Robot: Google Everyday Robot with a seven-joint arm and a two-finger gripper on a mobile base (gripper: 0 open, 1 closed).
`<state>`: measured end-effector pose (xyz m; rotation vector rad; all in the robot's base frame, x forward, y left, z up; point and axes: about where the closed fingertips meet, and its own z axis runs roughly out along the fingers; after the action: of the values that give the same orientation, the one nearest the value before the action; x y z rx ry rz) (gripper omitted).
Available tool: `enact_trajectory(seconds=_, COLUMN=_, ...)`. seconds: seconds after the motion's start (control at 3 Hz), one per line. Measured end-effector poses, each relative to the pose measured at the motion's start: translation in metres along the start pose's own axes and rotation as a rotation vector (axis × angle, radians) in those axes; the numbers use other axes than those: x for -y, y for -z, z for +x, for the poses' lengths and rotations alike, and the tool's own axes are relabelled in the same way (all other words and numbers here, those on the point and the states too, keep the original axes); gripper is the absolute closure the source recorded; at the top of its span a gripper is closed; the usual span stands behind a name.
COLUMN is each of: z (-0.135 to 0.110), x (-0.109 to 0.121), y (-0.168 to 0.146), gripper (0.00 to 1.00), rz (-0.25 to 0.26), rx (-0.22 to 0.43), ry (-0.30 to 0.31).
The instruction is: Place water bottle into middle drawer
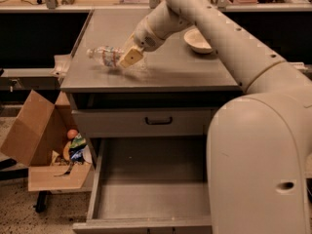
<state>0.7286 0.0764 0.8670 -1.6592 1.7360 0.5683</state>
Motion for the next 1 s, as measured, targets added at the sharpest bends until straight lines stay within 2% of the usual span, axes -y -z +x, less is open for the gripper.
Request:
enact_trajectory(seconds=0.33, z=-0.022, x=-0.040, y=0.050, gripper=1.00, rz=0.040, rx=0.099, ry=0.055)
enact_trajectory(seconds=0.67, z=-0.022, x=-0.089, y=0.081, gripper=1.00, rz=0.037, rx=0.135, ry=0.057)
enact_trajectory(seconds=1.0, z=-0.009, x=-0.127, y=0.086, gripper=1.00, rz=-0.018, rx=0.232, ry=0.003)
